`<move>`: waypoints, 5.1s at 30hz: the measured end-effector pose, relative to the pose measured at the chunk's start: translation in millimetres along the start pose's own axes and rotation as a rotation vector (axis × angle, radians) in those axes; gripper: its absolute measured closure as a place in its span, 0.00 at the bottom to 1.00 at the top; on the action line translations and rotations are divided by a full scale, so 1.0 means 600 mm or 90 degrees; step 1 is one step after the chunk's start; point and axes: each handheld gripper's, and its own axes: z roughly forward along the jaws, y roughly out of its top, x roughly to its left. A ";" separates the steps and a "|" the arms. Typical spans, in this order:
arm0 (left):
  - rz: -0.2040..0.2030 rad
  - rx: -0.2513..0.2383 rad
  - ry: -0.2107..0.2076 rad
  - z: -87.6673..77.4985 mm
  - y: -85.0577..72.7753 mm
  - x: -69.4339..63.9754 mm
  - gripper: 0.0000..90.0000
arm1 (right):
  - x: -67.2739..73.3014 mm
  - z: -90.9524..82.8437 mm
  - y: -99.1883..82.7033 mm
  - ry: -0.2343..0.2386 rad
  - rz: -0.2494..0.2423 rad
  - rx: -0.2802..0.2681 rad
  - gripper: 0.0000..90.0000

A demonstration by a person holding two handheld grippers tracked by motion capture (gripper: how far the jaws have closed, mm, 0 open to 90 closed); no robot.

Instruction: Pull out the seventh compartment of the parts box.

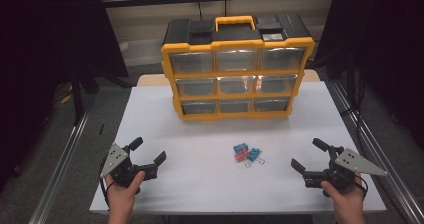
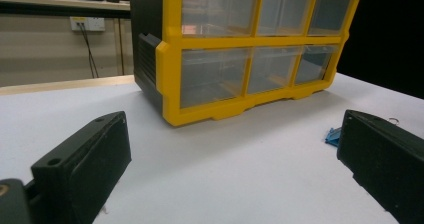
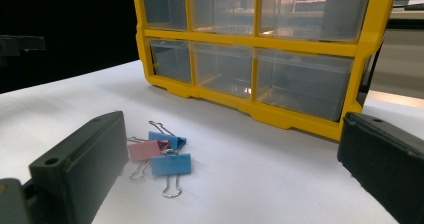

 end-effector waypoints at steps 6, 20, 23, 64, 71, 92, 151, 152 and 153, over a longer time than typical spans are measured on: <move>-0.005 0.005 0.013 0.007 0.002 -0.008 0.01 | -0.003 -0.001 0.000 -0.003 0.006 -0.001 0.00; -0.026 0.014 0.028 0.060 0.014 -0.039 0.01 | -0.002 0.003 0.003 0.000 0.008 -0.010 0.00; -0.020 0.014 0.036 0.073 0.019 -0.045 0.01 | -0.002 0.003 0.005 0.004 0.006 -0.014 0.00; -0.015 0.023 0.085 0.186 0.022 -0.096 0.01 | 0.000 0.009 0.011 0.006 0.003 -0.026 0.00; -0.015 0.029 0.103 0.200 0.018 -0.101 0.01 | -0.002 0.009 0.011 0.003 0.007 -0.027 0.00; -0.035 0.024 0.128 0.254 0.015 -0.128 0.01 | -0.003 0.009 0.011 0.005 0.012 -0.032 0.00; -0.179 -0.052 0.178 0.340 0.005 -0.120 0.01 | -0.005 0.008 0.011 0.011 0.019 -0.037 0.00; -0.187 -0.057 0.177 0.341 0.005 -0.120 0.01 | -0.005 0.008 0.011 0.011 0.019 -0.037 0.00; -0.205 -0.062 0.179 0.341 0.004 -0.120 0.01 | -0.005 0.008 0.011 0.012 0.020 -0.038 0.00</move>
